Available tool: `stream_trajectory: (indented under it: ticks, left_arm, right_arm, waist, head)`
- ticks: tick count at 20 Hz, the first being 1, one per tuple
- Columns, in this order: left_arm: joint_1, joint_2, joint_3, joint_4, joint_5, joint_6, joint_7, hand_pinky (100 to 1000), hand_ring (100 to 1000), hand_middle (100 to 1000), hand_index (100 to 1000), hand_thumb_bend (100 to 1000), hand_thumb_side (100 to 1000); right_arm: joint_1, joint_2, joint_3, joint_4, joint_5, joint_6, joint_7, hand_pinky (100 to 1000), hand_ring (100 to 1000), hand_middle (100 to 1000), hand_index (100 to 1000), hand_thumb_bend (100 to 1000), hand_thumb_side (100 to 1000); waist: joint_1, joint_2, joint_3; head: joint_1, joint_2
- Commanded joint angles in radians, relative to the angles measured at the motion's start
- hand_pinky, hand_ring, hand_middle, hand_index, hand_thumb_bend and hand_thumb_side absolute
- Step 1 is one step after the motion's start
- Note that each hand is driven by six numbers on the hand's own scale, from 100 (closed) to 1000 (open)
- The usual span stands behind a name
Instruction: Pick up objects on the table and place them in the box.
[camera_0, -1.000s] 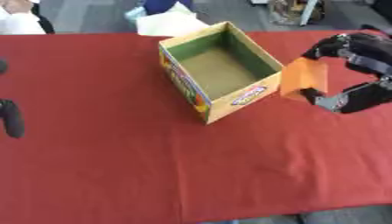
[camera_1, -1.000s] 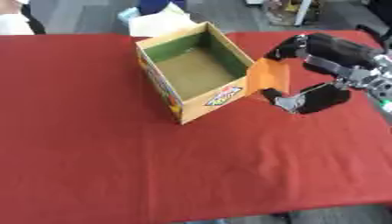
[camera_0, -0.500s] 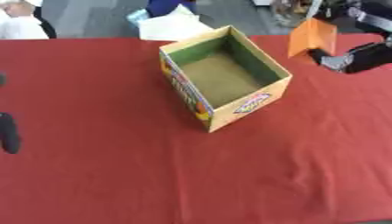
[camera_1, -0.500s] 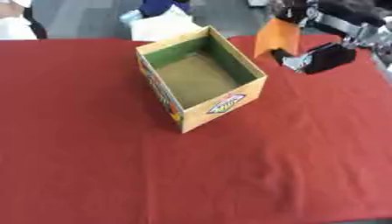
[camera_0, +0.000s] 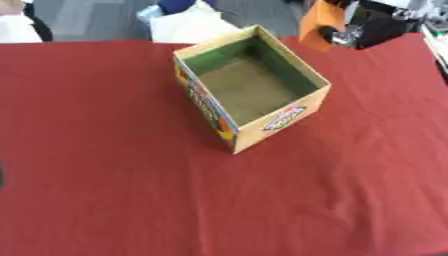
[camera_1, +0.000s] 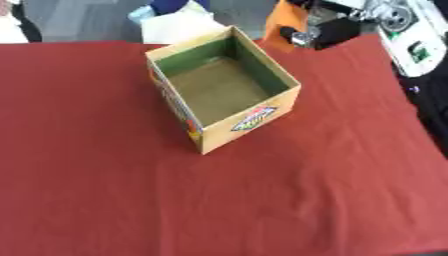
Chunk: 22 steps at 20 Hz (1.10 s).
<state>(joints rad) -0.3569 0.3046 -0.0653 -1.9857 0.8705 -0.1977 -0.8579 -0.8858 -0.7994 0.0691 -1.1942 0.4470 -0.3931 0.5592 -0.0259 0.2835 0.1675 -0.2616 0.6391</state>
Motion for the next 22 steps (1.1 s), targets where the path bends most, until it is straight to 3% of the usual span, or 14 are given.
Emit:
stream_trajectory:
  ticks: [1, 9, 22]
  left_arm:
    - [-0.023, 0.000, 0.001, -0.014, -0.002, 0.001, -0.006, 548, 953, 1000, 763, 100, 618]
    - [-0.058, -0.010, 0.000, -0.014, 0.006, 0.003, -0.007, 549, 953, 1000, 762, 100, 619]
    - [-0.072, -0.018, -0.003, -0.014, 0.006, 0.018, -0.009, 549, 955, 1000, 761, 100, 621]
  right_arm:
    - [-0.060, 0.027, -0.001, 0.065, 0.076, -0.017, -0.002, 743, 779, 540, 796, 100, 580]
    - [-0.148, 0.119, -0.007, 0.208, 0.223, -0.047, -0.077, 739, 779, 535, 789, 100, 585]
    - [-0.194, 0.219, 0.025, 0.257, 0.345, -0.098, -0.104, 738, 769, 543, 784, 100, 577]
  waist:
    - [-0.001, -0.009, 0.008]
    - [-0.006, 0.023, 0.048]
    - [-0.013, 0.035, 0.066]
  head:
    - [-0.018, -0.023]
    - [-0.050, -0.043]
    - [-0.063, -0.046]
